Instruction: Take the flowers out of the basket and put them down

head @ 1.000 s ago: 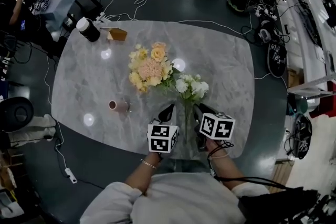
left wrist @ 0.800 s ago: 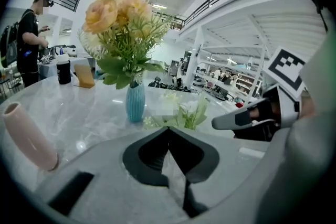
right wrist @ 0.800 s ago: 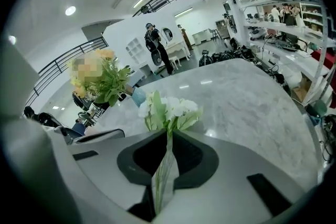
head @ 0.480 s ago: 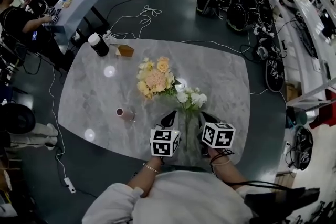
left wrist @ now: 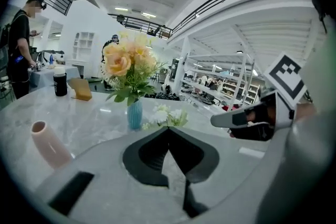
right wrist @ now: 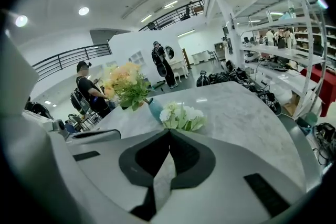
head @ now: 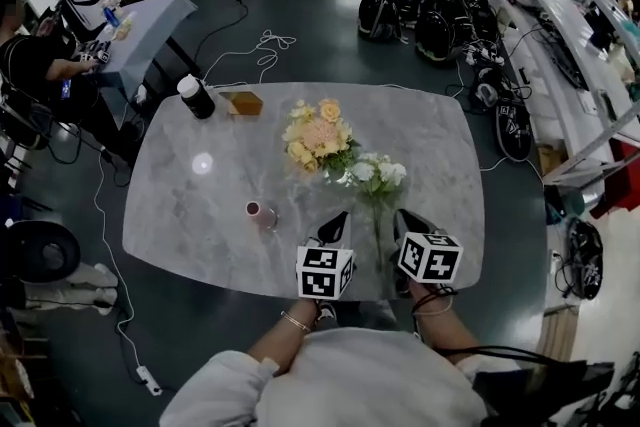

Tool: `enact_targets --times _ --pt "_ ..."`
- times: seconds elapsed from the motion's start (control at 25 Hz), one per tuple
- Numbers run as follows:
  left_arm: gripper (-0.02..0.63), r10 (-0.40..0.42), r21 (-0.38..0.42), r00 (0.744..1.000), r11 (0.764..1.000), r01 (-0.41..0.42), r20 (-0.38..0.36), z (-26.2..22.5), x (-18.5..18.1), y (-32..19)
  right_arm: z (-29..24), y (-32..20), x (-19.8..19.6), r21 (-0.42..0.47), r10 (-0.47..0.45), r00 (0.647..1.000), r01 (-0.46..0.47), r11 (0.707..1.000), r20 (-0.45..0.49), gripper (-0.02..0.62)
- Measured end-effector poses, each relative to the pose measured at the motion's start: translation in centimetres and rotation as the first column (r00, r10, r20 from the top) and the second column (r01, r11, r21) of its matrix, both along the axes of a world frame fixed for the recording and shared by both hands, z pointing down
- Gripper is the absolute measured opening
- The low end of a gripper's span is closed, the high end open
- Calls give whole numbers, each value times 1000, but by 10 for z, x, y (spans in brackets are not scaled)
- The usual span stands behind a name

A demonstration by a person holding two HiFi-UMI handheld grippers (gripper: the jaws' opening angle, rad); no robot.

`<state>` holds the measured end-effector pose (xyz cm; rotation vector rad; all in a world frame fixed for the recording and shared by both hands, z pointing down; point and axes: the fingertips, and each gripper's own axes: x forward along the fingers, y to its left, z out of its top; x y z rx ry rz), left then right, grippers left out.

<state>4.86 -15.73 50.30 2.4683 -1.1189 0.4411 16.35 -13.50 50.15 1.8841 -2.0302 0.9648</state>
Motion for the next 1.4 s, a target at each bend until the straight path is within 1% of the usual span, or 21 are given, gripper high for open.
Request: enact_targets --times 0.2,0.28,0.52,0.84,1.0,1.28,1.4 --pt "9 43 48 999 998 -42 -10 -13 -23 24 -11 28 -10 52 102 995 -102 993 -2 8" --pt "9 51 57 999 997 -50 -20 -18 -32 33 -17 41 -15 63 129 992 -128 990 -5 8" --pt "11 38 54 998 998 -36 -40 -25 -53 52 -27 69 -35 77 139 990 -137 988 -22 6" --pt "9 32 68 999 997 -30 -28 -33 -45 79 -33 89 -30 104 139 990 -138 985 3 6" --pt "11 24 65 999 998 -23 -24 -30 -35 85 -25 97 -28 94 131 991 -133 987 26 6" --pt "11 25 79 999 997 -22 -34 -36 -22 91 -33 99 -19 110 116 993 -118 987 18 6" --pt "9 24 89 999 996 -22 -28 -39 -18 92 -34 100 -14 111 112 994 -114 987 18 6"
